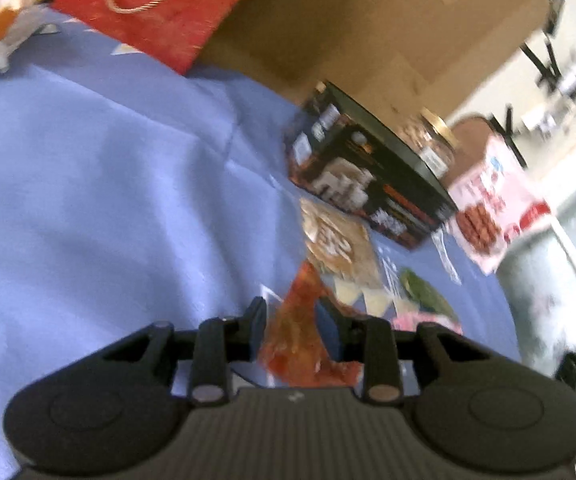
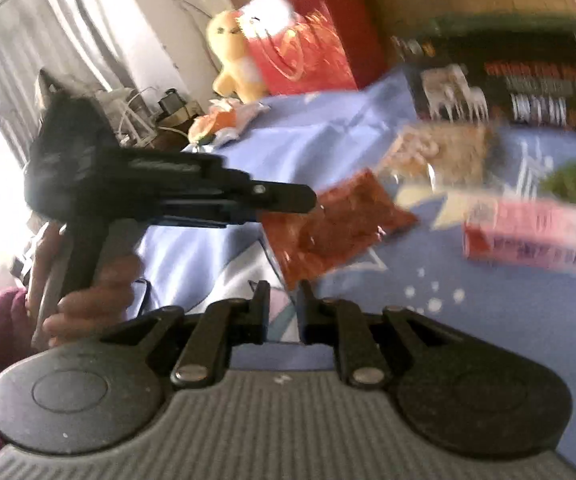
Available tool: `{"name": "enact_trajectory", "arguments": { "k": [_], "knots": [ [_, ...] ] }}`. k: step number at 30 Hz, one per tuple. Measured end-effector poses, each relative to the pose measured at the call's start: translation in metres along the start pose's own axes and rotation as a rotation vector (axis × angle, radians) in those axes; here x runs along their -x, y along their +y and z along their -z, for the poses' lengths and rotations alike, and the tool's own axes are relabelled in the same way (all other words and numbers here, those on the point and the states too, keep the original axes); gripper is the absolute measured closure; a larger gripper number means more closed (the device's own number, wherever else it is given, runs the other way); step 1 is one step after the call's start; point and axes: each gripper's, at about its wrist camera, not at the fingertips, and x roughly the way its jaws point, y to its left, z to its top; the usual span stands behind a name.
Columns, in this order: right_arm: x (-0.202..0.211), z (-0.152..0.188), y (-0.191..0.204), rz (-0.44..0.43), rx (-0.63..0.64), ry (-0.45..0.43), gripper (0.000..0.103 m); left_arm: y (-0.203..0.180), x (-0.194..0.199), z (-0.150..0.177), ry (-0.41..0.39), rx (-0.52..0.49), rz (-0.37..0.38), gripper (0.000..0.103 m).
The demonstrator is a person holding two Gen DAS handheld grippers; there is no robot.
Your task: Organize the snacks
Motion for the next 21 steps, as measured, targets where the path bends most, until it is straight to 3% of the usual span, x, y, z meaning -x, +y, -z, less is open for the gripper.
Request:
{"name": "enact_trajectory", "arguments": {
  "k": [4, 8, 15, 21],
  "knots": [
    [0.015, -0.013, -0.009, 0.08, 0.019, -0.078, 0.063, 0.0, 0.01, -0.001, -0.028, 0.001, 0.011, 0.055],
    [0.013, -0.023, -0.02, 0.147, 0.068, -0.083, 0.054, -0.004, 0.015, 0.006, -0.005, -0.01, 0.03, 0.053],
    [-0.016, -0.037, -0.052, 0.113, -0.025, -0.005, 0.056, -0.007, 0.017, 0.027, 0.047, 0.016, 0.03, 0.051],
    [-0.028, -0.04, -0.045, 0.117, 0.021, 0.016, 0.056, -0.005, 0.019, 0.029, 0.039, 0.03, 0.027, 0.051]
  ]
}}
